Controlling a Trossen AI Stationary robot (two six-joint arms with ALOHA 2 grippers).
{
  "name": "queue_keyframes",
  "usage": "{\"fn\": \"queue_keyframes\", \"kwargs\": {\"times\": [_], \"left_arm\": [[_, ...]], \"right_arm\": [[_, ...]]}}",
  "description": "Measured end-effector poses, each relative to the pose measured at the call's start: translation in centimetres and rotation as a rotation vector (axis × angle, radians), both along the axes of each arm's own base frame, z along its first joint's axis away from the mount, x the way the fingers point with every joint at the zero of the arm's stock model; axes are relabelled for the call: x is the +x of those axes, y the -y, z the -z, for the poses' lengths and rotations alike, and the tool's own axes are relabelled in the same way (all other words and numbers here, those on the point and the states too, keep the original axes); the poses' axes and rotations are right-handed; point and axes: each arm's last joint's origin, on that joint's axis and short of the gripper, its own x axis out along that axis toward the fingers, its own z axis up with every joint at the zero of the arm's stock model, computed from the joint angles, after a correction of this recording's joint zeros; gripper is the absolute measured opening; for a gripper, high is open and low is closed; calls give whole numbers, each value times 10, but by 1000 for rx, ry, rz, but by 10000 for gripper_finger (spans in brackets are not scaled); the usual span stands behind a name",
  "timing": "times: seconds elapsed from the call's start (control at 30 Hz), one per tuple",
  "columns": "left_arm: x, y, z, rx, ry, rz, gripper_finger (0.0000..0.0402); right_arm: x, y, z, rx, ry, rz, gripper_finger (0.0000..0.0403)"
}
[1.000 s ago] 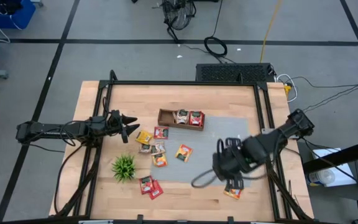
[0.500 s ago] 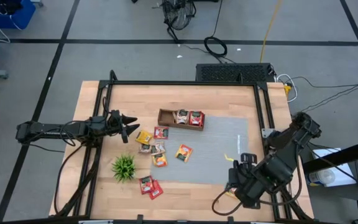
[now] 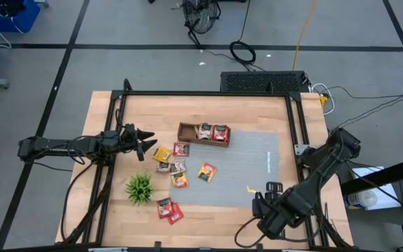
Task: Pick & Place Tea
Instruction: Put the yellow tea bag into the left section of the wooden organizer
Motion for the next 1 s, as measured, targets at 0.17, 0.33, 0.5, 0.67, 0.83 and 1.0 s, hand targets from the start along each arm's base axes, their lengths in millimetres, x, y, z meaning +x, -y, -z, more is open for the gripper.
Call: {"fn": "queue_keyframes", "kwargs": {"times": [0.17,0.33,0.5,0.67,0.83,1.0], "left_arm": [[0,0,0,0,0,0,212],[0,0,0,0,0,0,212],[0,0,0,0,0,0,212],[0,0,0,0,0,0,212],[0,0,0,0,0,0,212],[0,0,0,0,0,0,212]], "right_arm": [[-2,0,35,-12,-17,30,217],[-9,-4,67,3,-11,68,217],[-17,-4,92,18,-11,118,217],[-21,-3,114,21,-16,168,217],[-26,-7,135,-22,-53,165,217],[-29,-7,149,-45,-72,160,217]]}}
